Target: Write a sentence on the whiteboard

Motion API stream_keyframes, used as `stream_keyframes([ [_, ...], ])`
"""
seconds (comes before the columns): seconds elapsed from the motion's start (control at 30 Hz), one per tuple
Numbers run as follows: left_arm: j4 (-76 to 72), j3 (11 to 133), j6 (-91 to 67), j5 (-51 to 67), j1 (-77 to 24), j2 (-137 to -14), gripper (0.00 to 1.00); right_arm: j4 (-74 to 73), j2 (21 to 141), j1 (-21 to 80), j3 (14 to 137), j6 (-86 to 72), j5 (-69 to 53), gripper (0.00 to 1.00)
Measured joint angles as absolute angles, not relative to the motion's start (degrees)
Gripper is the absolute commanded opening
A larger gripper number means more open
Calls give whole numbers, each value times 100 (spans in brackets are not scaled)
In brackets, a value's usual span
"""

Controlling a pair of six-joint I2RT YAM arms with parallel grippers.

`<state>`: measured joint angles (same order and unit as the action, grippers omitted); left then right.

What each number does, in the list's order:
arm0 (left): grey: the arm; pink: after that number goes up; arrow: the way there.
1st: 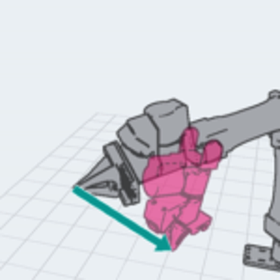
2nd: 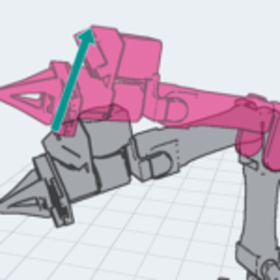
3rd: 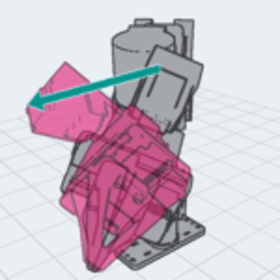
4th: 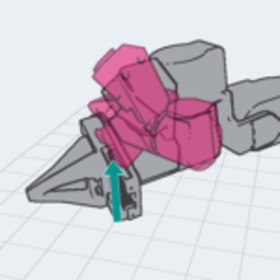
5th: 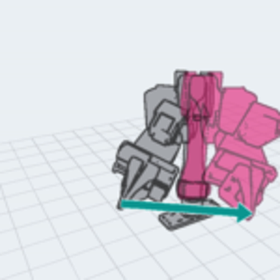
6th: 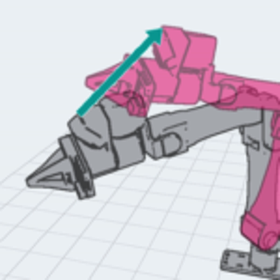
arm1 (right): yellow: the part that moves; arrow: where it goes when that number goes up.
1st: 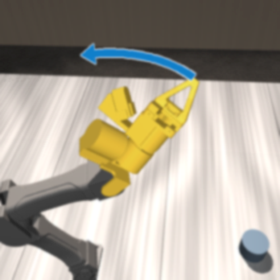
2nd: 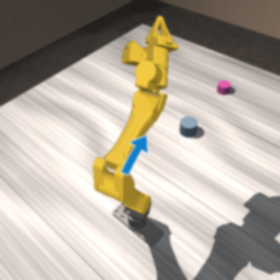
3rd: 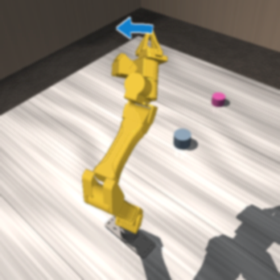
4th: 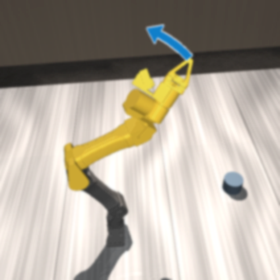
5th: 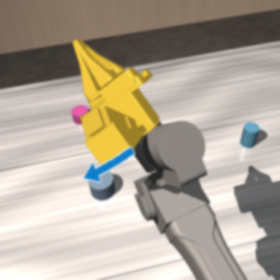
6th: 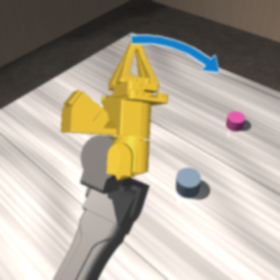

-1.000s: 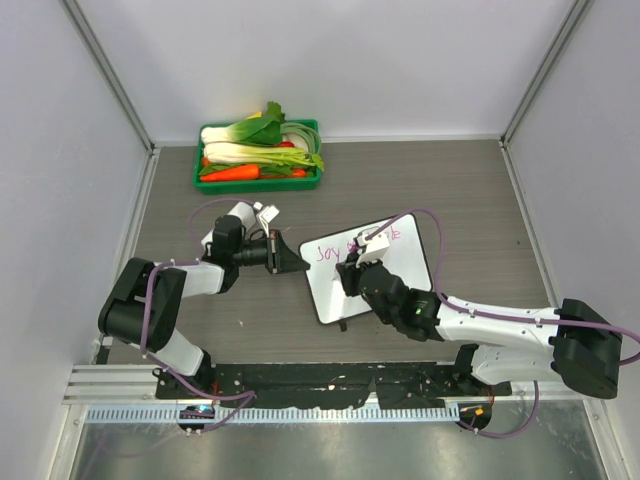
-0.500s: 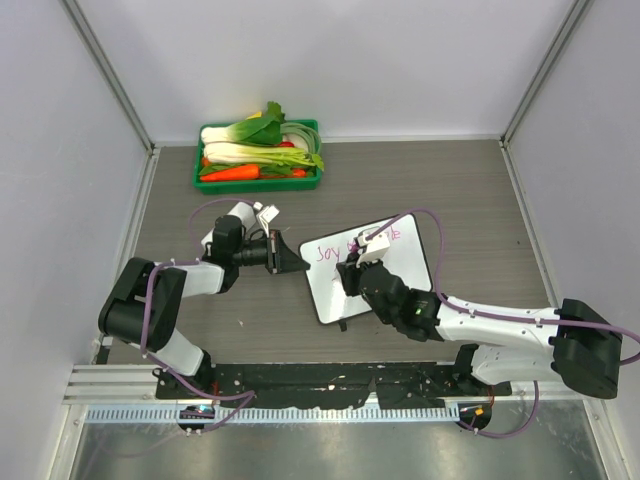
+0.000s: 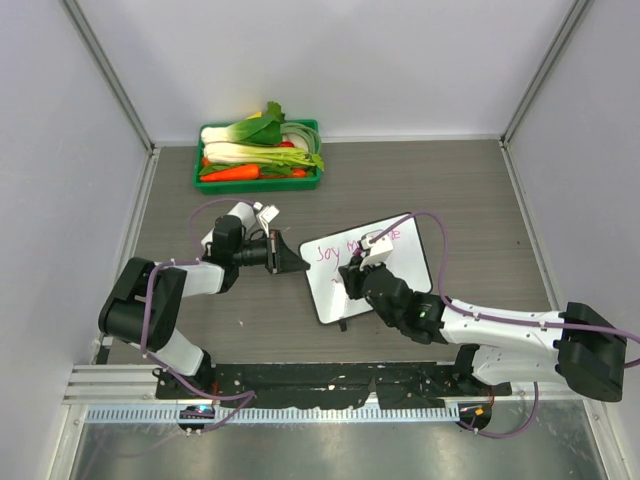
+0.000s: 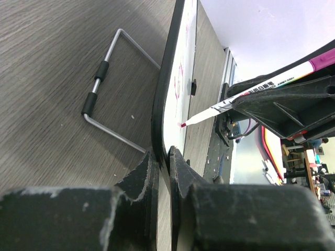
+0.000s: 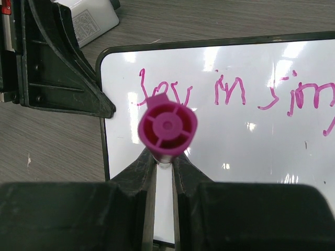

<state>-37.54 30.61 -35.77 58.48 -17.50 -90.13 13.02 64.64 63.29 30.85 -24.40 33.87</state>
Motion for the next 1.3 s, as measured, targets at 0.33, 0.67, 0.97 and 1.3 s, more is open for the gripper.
stream_keyframes([
  [0.33,-3756,3063,-3579,5850,-1750,-9015,0,1297,6420,6337,2993,-2528,3197,1],
  [0.67,-3758,3063,-3579,5850,-1750,-9015,0,1332,6462,6377,2961,-2668,3116,1],
  [0.97,-3758,3063,-3579,5850,-1750,-9015,0,1367,6490,6377,2965,-2845,3120,1],
  [1.3,-3769,3063,-3581,5859,-1750,-9015,0,1208,6001,6364,2974,-2770,3155,1],
])
